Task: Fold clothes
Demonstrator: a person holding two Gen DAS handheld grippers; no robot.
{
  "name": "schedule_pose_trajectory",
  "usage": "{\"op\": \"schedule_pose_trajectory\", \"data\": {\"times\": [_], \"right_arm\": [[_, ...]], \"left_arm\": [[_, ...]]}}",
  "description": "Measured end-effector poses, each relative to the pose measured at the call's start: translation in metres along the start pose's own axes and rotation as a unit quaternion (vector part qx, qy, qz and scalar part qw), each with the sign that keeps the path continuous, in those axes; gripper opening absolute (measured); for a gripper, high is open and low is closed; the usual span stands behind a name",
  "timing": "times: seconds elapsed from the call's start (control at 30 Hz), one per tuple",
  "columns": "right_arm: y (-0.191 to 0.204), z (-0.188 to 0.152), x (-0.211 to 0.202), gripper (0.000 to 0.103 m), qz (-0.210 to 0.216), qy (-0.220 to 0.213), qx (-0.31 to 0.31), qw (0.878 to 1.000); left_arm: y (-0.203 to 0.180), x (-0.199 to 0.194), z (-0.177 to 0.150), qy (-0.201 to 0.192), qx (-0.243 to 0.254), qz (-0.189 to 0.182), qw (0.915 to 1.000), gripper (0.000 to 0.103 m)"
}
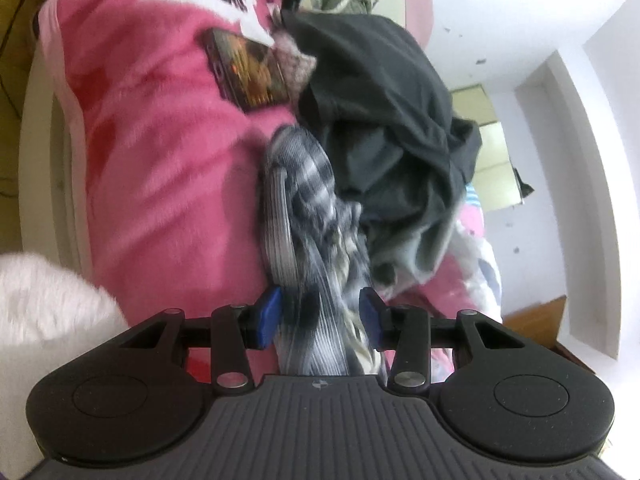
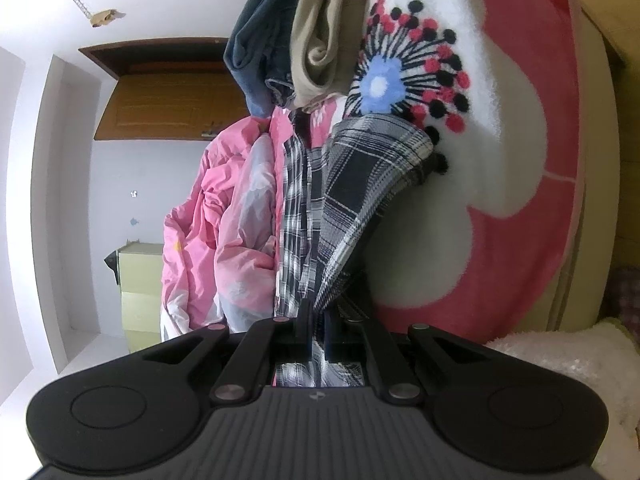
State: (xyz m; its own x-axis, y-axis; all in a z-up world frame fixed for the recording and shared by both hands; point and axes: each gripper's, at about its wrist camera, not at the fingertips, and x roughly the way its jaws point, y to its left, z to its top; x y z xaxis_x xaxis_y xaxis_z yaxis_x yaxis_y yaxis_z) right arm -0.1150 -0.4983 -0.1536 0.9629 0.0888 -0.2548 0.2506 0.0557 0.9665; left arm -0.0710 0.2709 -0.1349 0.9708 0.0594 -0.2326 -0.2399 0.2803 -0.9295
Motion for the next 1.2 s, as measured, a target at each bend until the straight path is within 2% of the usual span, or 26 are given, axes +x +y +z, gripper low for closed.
{"op": "schedule_pose_trajectory", "data": {"times": [0.13, 0.37, 0.67, 0.8, 0.97, 1.13, 1.2], "right_arm": [[0.002, -0.001, 0.003, 0.006, 0.0, 0.001, 0.0, 1.0], [0.003, -0.006, 0.007, 0.006, 0.0, 0.006, 0.0, 1.0], [-0.002, -0.007, 0.007, 0.006, 0.001, 0.011, 0.005, 1.0], [-0.003, -0.008, 0.008, 0.006, 0.003, 0.017, 0.005, 1.0], [-0.001, -0.014, 0.013, 0.006, 0.008, 0.035, -0.001, 0.999], [0.008, -0.025, 0.024, 0.006, -0.032, 0.068, -0.033, 0.997], [0.014, -0.03, 0.026, 0.005, -0.044, 0.07, -0.053, 0.995]], "left_arm": [[0.003, 0.007, 0.01, -0.01, 0.01, 0.016, 0.9998, 0.042], [0.009, 0.017, 0.022, -0.02, 0.004, 0.016, 0.9997, 0.042], [0.013, 0.019, 0.012, 0.067, -0.015, -0.026, 0.9973, 0.043], [0.004, 0.016, -0.002, 0.094, 0.004, -0.041, 0.9948, 0.043], [-0.002, 0.016, -0.014, 0.113, -0.001, -0.065, 0.9914, 0.043], [0.001, 0.014, -0.014, 0.119, -0.005, -0.063, 0.9909, 0.042], [0.002, 0.014, -0.013, 0.118, -0.006, -0.056, 0.9915, 0.038]]}}
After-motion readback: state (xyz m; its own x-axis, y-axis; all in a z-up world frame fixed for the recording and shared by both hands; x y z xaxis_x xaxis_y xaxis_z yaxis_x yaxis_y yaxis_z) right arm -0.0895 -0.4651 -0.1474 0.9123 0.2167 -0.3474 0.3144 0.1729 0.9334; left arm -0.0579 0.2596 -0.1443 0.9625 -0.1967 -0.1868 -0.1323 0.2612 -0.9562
